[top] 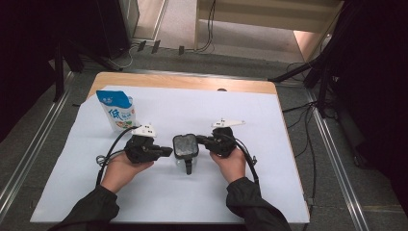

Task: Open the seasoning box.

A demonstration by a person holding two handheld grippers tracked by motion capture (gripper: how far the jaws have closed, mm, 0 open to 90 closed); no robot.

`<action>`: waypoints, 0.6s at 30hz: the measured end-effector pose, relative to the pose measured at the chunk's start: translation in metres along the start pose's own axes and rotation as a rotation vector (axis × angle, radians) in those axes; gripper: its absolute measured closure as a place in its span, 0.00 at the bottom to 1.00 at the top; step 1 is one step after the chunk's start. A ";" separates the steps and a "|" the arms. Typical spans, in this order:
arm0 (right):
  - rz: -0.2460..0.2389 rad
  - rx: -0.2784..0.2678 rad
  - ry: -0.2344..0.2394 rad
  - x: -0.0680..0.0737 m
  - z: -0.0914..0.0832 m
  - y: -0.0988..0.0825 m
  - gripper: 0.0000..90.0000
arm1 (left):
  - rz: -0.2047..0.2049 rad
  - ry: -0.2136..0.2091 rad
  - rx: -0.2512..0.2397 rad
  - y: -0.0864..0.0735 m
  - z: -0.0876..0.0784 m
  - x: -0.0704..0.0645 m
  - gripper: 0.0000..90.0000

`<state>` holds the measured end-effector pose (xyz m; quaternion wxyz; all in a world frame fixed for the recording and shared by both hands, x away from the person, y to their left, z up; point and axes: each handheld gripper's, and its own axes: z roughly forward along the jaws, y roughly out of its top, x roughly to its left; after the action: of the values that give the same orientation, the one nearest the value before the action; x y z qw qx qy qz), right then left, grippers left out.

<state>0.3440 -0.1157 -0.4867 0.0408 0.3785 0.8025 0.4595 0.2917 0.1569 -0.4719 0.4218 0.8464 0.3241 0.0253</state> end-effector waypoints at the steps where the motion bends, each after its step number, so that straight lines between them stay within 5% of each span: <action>1: -0.004 -0.001 -0.002 0.000 -0.004 0.000 1.00 | 0.003 -0.003 -0.001 -0.001 0.000 -0.002 1.00; 9: -0.030 0.001 0.016 0.010 -0.017 -0.003 1.00 | -0.012 -0.020 0.009 -0.003 0.009 -0.008 1.00; 18: 0.013 -0.019 0.026 -0.002 -0.005 0.006 1.00 | -0.006 -0.034 0.005 -0.002 0.019 -0.016 1.00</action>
<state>0.3468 -0.1186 -0.4799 0.0309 0.3772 0.7960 0.4724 0.2833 0.1355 -0.4818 0.4252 0.8469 0.3194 0.0091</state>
